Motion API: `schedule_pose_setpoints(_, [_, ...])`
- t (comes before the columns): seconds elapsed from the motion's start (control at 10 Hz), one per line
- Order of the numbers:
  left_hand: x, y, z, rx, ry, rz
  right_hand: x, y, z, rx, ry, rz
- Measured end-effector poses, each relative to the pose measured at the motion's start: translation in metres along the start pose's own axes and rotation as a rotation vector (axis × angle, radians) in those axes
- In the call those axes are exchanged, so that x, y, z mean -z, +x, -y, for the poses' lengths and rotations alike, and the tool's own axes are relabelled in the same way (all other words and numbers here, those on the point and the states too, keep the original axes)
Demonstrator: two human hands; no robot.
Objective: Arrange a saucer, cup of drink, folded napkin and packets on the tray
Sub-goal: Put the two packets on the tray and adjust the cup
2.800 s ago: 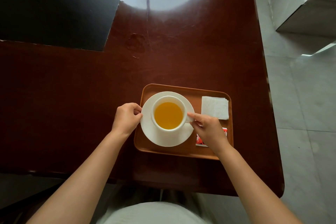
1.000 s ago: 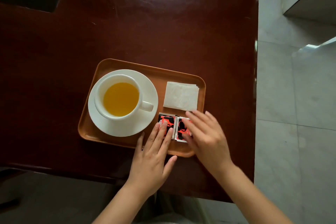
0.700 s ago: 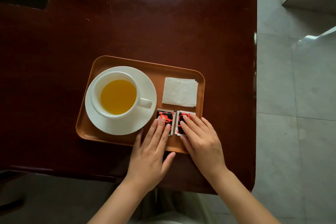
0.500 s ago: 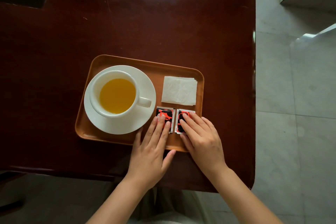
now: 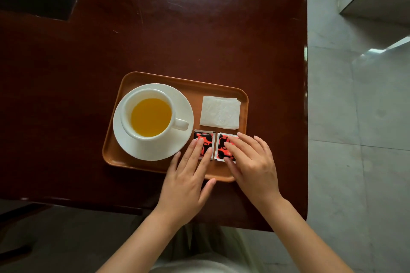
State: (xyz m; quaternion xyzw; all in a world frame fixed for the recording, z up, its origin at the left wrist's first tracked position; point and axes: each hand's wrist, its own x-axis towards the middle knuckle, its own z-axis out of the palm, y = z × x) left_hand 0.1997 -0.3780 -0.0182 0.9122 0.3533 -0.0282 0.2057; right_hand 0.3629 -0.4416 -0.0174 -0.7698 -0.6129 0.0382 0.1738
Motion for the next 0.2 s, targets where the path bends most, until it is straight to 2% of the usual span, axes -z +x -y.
schedule_pose_setpoints(0.2, [0.045, 0.011, -0.016, -0.058, -0.035, -0.134, 0.038, 0.023, 0.012, -0.043, 0.026, 0.049])
